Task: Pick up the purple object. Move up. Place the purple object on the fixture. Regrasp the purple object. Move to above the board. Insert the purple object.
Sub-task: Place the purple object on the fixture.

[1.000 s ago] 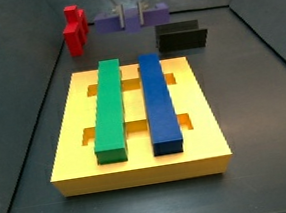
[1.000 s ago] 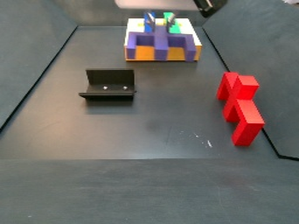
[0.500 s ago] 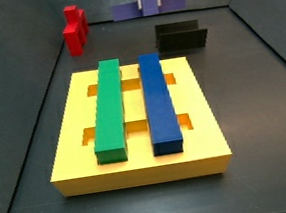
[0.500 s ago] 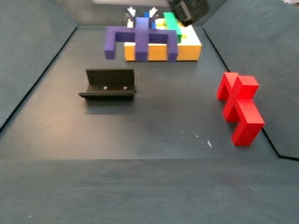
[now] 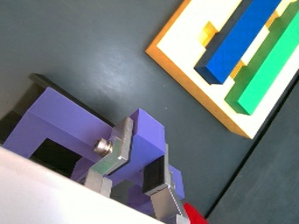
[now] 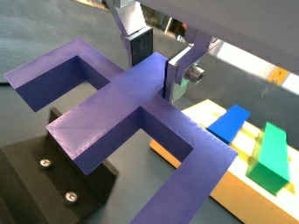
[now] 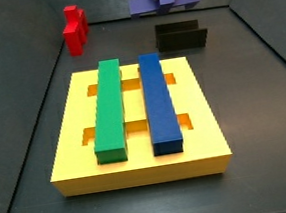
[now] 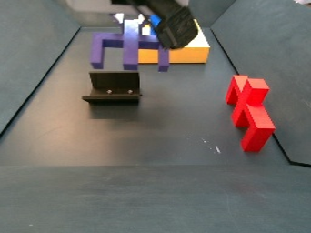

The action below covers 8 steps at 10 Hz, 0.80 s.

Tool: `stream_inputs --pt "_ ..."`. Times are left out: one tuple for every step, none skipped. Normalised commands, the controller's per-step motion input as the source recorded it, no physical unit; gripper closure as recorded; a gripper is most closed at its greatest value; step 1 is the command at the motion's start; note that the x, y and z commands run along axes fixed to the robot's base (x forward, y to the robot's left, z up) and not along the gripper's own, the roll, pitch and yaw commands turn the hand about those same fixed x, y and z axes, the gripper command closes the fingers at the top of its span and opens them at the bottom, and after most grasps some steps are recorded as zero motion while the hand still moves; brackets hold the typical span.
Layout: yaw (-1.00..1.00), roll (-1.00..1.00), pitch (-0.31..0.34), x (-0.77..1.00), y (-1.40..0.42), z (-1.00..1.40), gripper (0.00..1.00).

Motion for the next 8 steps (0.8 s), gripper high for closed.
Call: stream_inputs --pt "-0.01 -0.39 0.0 0.87 0.0 -0.17 1.0" --pt "-0.04 -0.33 0.0 0.89 0.0 -0.24 1.0" --pt "-0.12 -0.29 -0.066 0.67 0.0 -0.41 1.0" --pt "-0.12 -0.22 -0.074 0.47 0.06 -0.43 1.0" --pt "-0.11 -0.25 -0.051 0.37 0.09 -0.39 1.0" --pt "-0.14 -0.28 -0.069 0.3 0.09 -0.36 1.0" --pt "-0.09 -0.23 -0.029 0.2 0.14 -0.35 1.0" --pt "-0.09 -0.2 0.0 0.19 0.15 -0.32 1.0"
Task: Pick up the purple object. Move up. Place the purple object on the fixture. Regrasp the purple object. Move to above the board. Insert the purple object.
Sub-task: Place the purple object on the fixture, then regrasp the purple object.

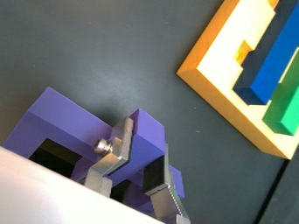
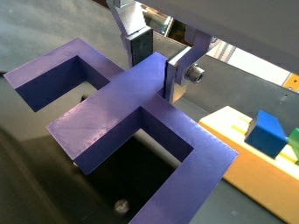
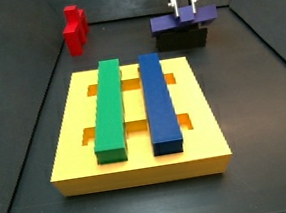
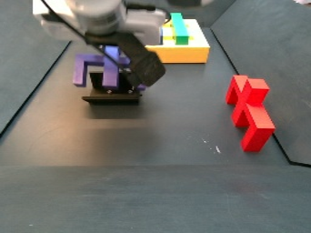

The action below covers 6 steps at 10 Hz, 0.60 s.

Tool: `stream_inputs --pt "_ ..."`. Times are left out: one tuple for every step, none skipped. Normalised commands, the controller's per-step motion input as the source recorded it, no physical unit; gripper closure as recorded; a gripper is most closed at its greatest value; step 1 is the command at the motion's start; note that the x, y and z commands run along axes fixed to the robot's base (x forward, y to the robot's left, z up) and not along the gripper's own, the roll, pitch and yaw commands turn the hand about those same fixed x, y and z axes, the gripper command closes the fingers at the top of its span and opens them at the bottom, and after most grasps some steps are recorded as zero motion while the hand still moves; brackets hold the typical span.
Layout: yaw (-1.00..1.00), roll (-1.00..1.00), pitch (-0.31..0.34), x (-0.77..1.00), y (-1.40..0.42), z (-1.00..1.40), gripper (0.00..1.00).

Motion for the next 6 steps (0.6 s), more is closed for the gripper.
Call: stream_inputs --pt "-0.08 -0.09 -0.017 0.0 0.27 -0.31 1.0" --pt "-0.13 -0.03 -0.037 -0.16 0.26 -0.3 1.0" --pt "-0.03 0.0 0.0 0.0 0.11 -0.13 1.0" --pt "0.0 0.0 0.0 0.0 0.0 0.0 1.0" --pt "0.0 0.0 0.0 0.0 0.0 0.0 0.0" --pt "0.08 0.45 -0.074 -0.04 -0.05 0.0 0.0"
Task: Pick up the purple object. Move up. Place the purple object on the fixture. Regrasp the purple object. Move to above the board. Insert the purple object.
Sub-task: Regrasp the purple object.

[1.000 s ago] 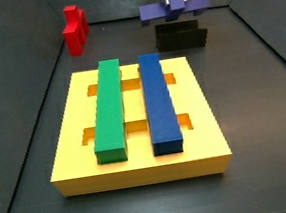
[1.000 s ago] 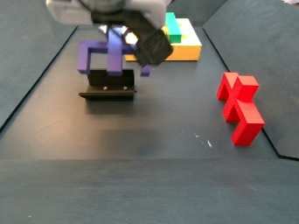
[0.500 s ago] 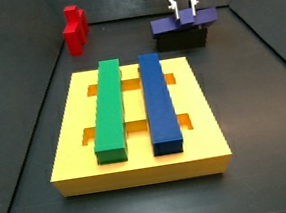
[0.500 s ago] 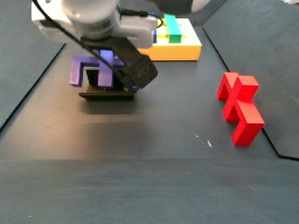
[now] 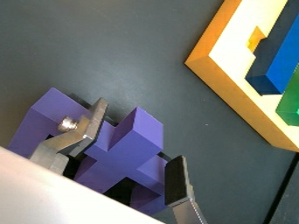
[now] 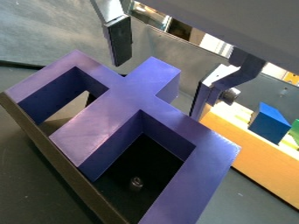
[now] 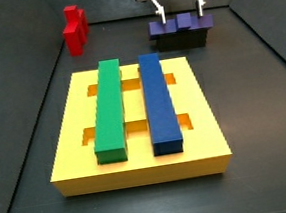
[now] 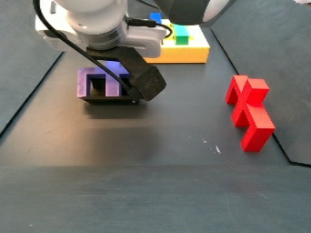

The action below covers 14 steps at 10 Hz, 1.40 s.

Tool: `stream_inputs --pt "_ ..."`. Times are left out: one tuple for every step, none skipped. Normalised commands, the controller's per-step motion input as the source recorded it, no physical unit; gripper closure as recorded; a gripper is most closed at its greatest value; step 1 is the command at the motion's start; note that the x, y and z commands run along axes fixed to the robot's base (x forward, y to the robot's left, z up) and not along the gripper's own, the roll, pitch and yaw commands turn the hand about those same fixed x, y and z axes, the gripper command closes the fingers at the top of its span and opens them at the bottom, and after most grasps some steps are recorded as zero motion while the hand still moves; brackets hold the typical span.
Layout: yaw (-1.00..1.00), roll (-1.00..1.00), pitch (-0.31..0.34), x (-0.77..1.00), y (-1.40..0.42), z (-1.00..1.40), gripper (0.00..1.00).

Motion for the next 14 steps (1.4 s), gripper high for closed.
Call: stream_inputs --pt "0.11 0.87 0.0 0.05 -0.04 0.14 0.0" --pt "0.08 1.0 0.0 0.0 0.0 0.19 0.0" --pt "0.02 1.0 0.0 0.0 0.0 0.19 0.0" --pt "0.0 1.0 0.086 0.0 -0.08 0.23 0.0" --pt "0.0 0.89 0.071 0.0 -0.16 0.22 0.0" --pt "0.0 0.99 0.08 0.0 -0.16 0.18 0.0" --pt "0.0 1.0 0.109 0.0 -0.13 0.18 0.0" --pt "0.0 1.0 0.146 0.0 -0.12 0.16 0.0" --pt "0.0 1.0 0.174 0.0 -0.09 0.11 0.0" --pt "0.0 1.0 0.174 0.0 -0.08 0.07 0.0" --pt "0.0 1.0 0.166 0.0 -0.07 0.02 0.0" --pt "0.0 1.0 0.157 0.0 -0.05 0.0 0.0" --pt "0.0 1.0 0.126 0.0 -0.07 0.0 0.0" --pt "0.01 1.0 0.031 -0.05 -0.11 0.0 0.0"
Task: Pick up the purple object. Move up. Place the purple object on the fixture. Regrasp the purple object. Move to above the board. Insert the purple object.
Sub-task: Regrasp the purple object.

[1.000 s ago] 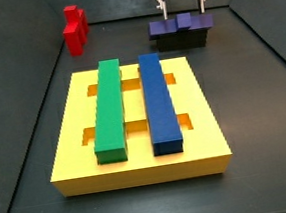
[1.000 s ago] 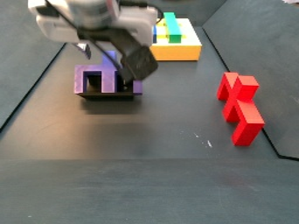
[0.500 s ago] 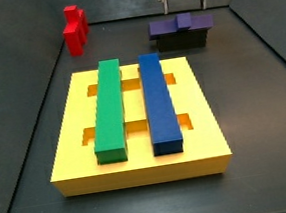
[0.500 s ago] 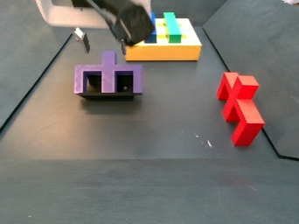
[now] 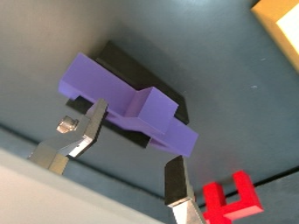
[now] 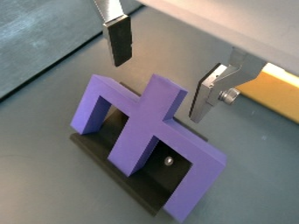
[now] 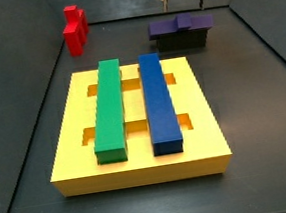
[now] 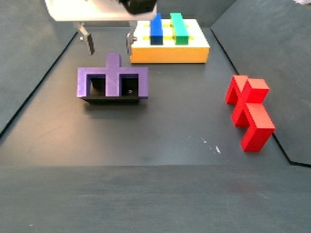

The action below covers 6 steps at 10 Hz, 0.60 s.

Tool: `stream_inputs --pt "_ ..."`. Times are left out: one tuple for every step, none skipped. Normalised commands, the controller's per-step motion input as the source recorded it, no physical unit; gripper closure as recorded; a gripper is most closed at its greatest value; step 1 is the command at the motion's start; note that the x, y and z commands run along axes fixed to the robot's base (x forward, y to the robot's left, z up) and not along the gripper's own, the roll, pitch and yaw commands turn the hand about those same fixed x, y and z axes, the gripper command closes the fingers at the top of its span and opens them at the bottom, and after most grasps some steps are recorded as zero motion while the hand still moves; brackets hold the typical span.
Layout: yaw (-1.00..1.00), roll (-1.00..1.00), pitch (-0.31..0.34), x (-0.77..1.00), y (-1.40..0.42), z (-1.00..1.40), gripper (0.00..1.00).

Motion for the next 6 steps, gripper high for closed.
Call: stream_inputs --pt "0.03 1.0 0.031 -0.01 -0.18 0.0 0.0" --pt "0.03 1.0 0.034 0.0 -0.23 0.0 0.0" --pt "0.03 1.0 0.034 0.0 -0.24 0.0 0.0" --pt "0.03 1.0 0.023 0.0 -0.26 0.0 0.0" --pt "0.03 1.0 0.009 0.0 -0.26 0.0 0.0" --pt "0.05 1.0 0.006 0.0 -0.25 -0.01 0.0"
